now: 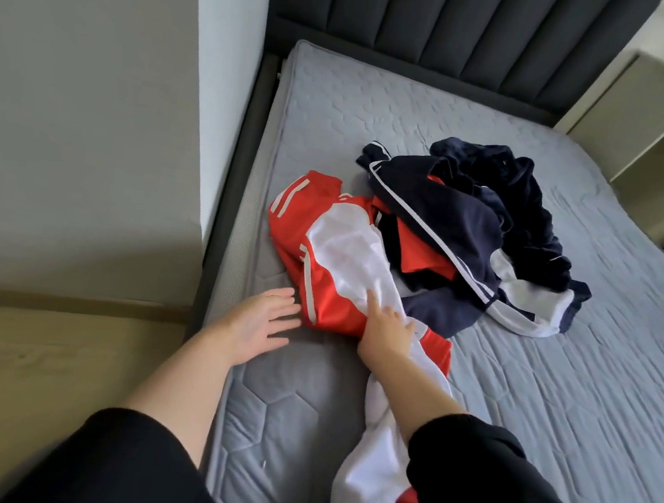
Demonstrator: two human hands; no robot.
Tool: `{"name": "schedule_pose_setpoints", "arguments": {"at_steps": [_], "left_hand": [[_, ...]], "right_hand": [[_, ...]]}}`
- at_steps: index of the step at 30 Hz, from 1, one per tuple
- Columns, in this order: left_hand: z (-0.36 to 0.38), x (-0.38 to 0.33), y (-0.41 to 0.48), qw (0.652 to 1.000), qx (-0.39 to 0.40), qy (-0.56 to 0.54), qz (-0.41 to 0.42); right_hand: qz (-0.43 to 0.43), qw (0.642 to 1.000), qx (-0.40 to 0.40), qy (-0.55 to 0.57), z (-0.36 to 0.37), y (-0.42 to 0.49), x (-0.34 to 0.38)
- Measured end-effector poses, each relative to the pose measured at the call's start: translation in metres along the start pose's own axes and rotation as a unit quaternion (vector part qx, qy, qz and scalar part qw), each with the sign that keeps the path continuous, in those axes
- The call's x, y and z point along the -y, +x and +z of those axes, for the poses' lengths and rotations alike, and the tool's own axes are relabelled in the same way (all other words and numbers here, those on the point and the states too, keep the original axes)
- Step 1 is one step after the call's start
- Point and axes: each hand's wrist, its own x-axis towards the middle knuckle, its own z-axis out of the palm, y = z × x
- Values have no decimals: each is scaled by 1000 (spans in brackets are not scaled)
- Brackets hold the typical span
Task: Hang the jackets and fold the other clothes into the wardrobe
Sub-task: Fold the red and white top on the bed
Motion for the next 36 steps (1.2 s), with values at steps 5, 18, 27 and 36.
{"name": "schedule_pose_setpoints", "arguments": {"at_steps": [5, 18, 27, 36], "left_hand": [[7, 2, -3, 985, -45, 130, 104], [23, -2, -18, 876, 12, 433, 211], [26, -11, -38, 956, 53, 184, 224], [39, -61, -81, 972, 8, 37, 231]], "right_hand": [[-72, 976, 73, 192, -17, -3, 2], [-122, 817, 297, 478, -104, -47, -50], [-149, 742, 297, 583, -131, -69, -15], [-172, 697, 206, 665, -195, -95, 33]]}}
